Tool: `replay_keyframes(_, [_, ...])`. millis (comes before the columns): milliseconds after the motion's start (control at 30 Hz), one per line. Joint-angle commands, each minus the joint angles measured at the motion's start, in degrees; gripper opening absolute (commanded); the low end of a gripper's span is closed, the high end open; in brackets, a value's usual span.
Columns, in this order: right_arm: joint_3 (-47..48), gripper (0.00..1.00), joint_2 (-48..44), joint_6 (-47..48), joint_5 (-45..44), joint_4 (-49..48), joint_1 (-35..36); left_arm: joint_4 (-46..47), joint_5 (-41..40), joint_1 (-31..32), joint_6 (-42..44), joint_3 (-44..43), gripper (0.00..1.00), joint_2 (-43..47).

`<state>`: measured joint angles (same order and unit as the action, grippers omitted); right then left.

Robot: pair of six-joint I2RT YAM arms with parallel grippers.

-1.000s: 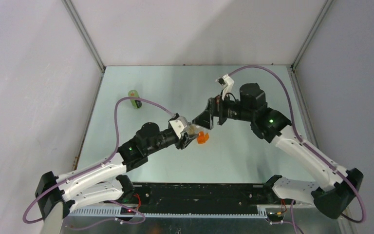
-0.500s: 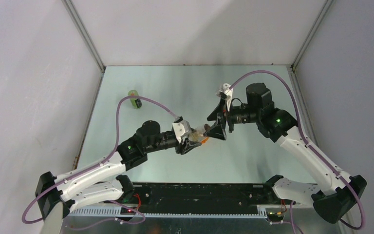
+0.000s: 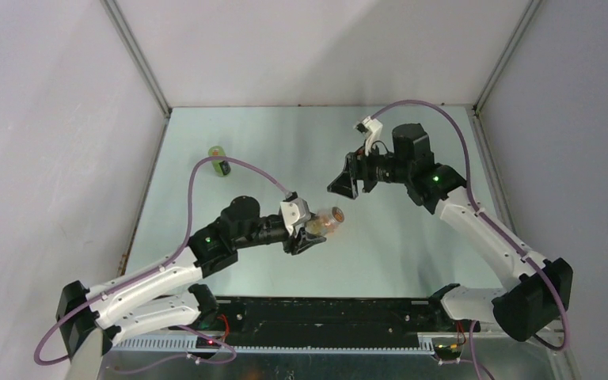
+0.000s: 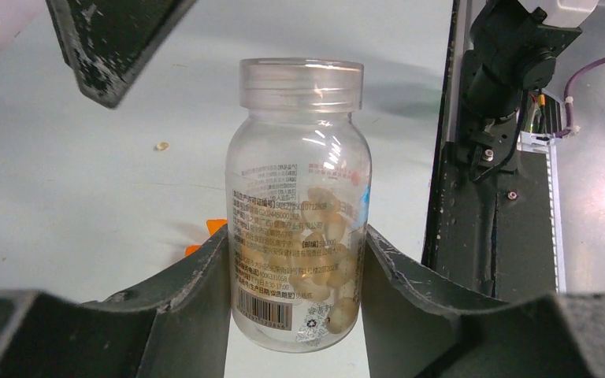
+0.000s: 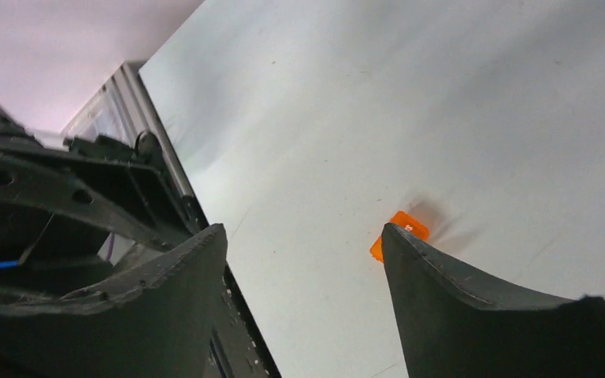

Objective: Sort the pills into containers

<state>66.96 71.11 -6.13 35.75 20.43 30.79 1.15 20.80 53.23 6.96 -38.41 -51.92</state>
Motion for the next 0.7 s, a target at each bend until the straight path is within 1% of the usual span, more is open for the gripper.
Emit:
replay_keyframes(0, [1.39,0.78,-1.1,-5.71,-1.82,-4.55,-2.5,2.74,0.02,-0.04,0.27,-2.73,0.0,1.49])
replay_keyframes(33, [1.37,0.84,-2.02,-5.55,1.5,-4.46,-2.8,2.64,-0.15,0.01,0.25,-2.77,0.0,1.37])
replay_keyframes(100, [1.13,0.89,-3.92,-3.93,7.52,-3.98,-3.66,2.28,-0.11,-0.04,0.25,-2.91,0.0,0.91])
replay_keyframes(133, [0.88,0.92,-4.64,-3.43,8.6,-4.03,-4.05,1.89,-0.04,0.0,0.25,-3.14,0.0,0.84])
replay_keyframes(267, [-1.01,0.94,-8.29,1.78,17.85,-2.98,-4.77,1.69,0.63,-0.05,0.24,-3.49,0.0,0.51])
replay_keyframes(300, [-1.32,0.94,-9.09,4.36,21.44,-1.56,-4.77,1.72,0.8,-0.06,0.22,-3.57,0.0,0.46])
replay_keyframes(333, [-1.4,0.95,-9.38,5.2,23.21,-0.71,-4.66,1.74,0.9,-0.06,0.19,-3.63,0.0,0.38])
replay_keyframes(367, [-1.46,0.95,-9.84,8.58,25.58,1.69,-4.54,1.7,1.19,-0.04,0.17,-3.85,0.0,0.36])
replay_keyframes(500, [-1.44,0.94,-10.67,16.16,28.45,7.8,-2.95,1.05,2.34,-0.01,0.45,-4.54,0.0,0.11])
replay_keyframes(600, [-1.47,0.93,-10.21,17.8,29.18,9.22,-2.05,0.31,3.27,-0.02,0.71,-5.21,0.0,-0.25])
replay_keyframes(667, [-1.41,0.92,-9.63,18.27,28.06,9.56,-1.13,-0.01,3.78,-0.05,0.75,-5.45,0.0,-0.45])
